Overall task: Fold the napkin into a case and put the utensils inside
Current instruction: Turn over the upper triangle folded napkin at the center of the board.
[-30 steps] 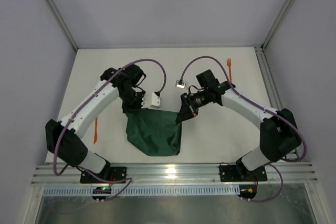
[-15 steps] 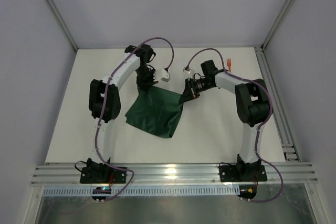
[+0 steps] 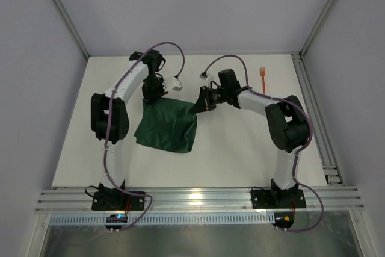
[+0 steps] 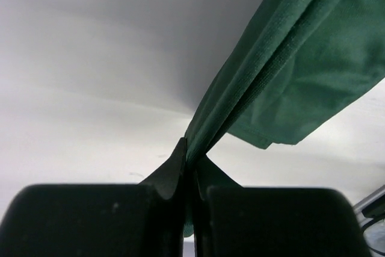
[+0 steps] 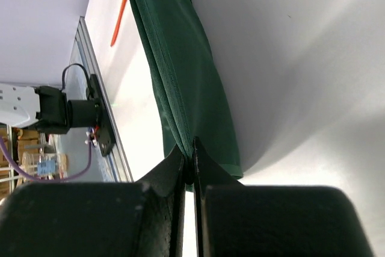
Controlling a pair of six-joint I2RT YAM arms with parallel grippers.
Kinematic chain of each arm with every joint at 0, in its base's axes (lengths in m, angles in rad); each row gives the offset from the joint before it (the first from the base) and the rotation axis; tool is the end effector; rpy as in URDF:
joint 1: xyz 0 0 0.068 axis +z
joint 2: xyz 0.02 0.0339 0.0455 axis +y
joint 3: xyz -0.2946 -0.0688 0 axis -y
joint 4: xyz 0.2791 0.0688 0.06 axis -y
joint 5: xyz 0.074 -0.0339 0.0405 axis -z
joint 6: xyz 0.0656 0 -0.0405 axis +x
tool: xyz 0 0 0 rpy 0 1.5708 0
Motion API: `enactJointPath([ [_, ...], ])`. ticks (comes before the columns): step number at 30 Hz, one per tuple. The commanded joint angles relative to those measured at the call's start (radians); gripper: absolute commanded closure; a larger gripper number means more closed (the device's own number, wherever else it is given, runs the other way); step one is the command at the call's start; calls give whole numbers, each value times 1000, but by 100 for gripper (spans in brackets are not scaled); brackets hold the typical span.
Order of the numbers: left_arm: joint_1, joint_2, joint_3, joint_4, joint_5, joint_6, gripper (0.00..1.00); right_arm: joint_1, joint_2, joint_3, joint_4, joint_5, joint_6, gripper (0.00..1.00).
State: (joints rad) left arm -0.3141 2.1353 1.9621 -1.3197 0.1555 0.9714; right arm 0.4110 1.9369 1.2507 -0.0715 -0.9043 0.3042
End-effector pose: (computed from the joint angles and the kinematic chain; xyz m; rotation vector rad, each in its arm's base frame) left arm 0.4474 -0.1560 0.2350 1.8129 2.4057 -0.1842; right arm 0.4035 0.2321 0.1794 -0.6079 2.2894 1.4043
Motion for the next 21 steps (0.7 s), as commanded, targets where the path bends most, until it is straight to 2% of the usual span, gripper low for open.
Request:
enactJointPath([
  [1, 44, -68, -55, 54, -135, -26, 100, 58, 12, -2, 180, 68, 171, 96],
  [4, 44, -57, -63, 85, -146, -36, 100, 66, 25, -43, 298, 67, 258, 96],
  [7, 43, -34, -30, 119, -145, -48, 99, 51, 13, -92, 320, 93, 257, 96],
  [14, -25, 74, 58, 214, -185, -103, 87, 8, -15, -261, 410, 142, 299, 96],
  [15, -48, 80, 57, 258, -185, -111, 83, 8, -13, -278, 426, 154, 305, 96],
  [16, -60, 81, 57, 276, -174, -137, 72, 5, -15, -295, 444, 159, 314, 96],
  [18, -88, 74, 67, 300, -159, -166, 57, -1, -15, -339, 496, 169, 348, 96],
  [19, -94, 71, 78, 295, -108, -199, 45, -11, -19, -353, 513, 185, 358, 96],
  [21, -102, 36, 118, 260, -13, -230, 38, -21, -21, -387, 548, 197, 387, 96],
])
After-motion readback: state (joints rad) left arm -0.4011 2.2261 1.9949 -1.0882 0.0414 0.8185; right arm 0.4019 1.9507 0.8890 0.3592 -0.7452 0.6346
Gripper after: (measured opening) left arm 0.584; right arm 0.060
